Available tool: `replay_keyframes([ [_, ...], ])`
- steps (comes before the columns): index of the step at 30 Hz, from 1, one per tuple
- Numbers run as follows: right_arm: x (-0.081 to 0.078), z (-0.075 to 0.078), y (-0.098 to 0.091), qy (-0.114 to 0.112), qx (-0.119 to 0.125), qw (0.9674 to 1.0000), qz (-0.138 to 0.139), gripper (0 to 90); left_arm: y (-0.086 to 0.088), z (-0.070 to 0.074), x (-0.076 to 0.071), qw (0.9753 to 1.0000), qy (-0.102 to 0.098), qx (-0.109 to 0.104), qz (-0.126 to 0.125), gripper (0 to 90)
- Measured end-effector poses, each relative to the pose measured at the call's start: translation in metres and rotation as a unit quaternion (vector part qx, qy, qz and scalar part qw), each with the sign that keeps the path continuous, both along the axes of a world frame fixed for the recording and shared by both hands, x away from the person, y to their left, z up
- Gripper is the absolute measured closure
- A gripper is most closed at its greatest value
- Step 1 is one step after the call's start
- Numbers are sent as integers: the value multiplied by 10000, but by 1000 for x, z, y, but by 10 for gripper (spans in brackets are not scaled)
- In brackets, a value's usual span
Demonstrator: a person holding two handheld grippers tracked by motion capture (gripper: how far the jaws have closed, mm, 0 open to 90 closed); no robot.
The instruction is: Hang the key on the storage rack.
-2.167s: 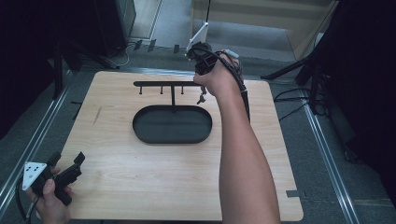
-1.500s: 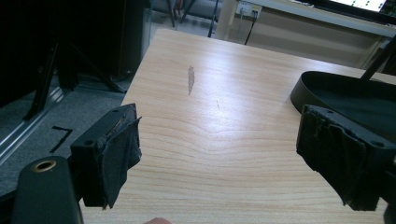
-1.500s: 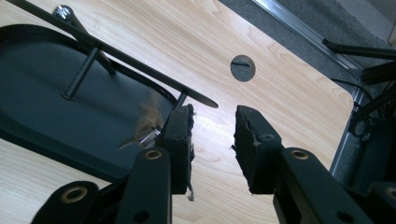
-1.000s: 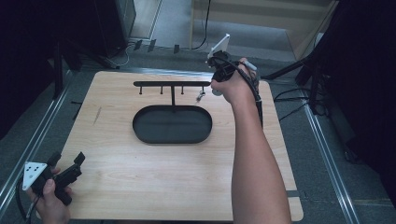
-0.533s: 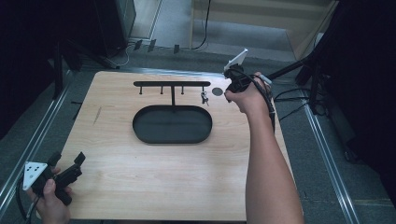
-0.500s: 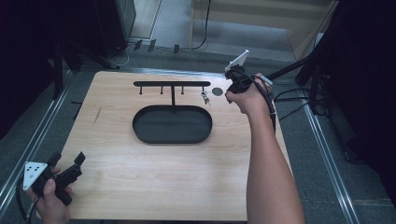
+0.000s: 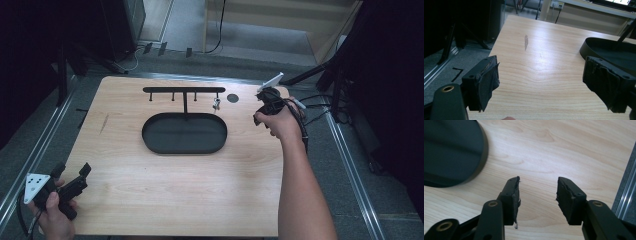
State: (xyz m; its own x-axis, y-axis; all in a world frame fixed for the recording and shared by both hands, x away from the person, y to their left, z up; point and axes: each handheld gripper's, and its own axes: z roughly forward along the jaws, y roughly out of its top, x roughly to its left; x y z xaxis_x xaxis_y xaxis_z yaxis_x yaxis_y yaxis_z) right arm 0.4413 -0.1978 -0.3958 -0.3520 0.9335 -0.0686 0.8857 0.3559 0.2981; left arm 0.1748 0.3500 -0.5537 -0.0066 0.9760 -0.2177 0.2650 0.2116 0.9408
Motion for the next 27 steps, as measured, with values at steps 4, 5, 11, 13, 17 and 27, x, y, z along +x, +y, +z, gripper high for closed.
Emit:
replay_keyframes([
  [4, -4, -8, -12, -55, -8, 10000, -78, 446, 0, 0, 0, 10000, 8, -12, 4, 137],
  [5, -5, -10, -15, -99, -40, 9999, -115, 424, 0, 0, 0, 10000, 9, -14, 5, 137],
  [11, -12, -23, -29, -86, -96, 9990, -432, 170, 0, 0, 0, 10000, 9, 2, 5, 138],
  [13, -14, -27, -33, -80, -262, 9978, -601, 81, 1, 0, 0, 10000, 12, -12, 2, 138],
  [17, -20, -33, -43, -139, -316, 9957, -859, 0, 0, 0, 0, 10000, 5, 3, 5, 137],
  [27, -37, -59, -68, -155, 39, 9939, -1088, 0, -1, 0, 0, 10000, 9, 46, 13, 138],
])
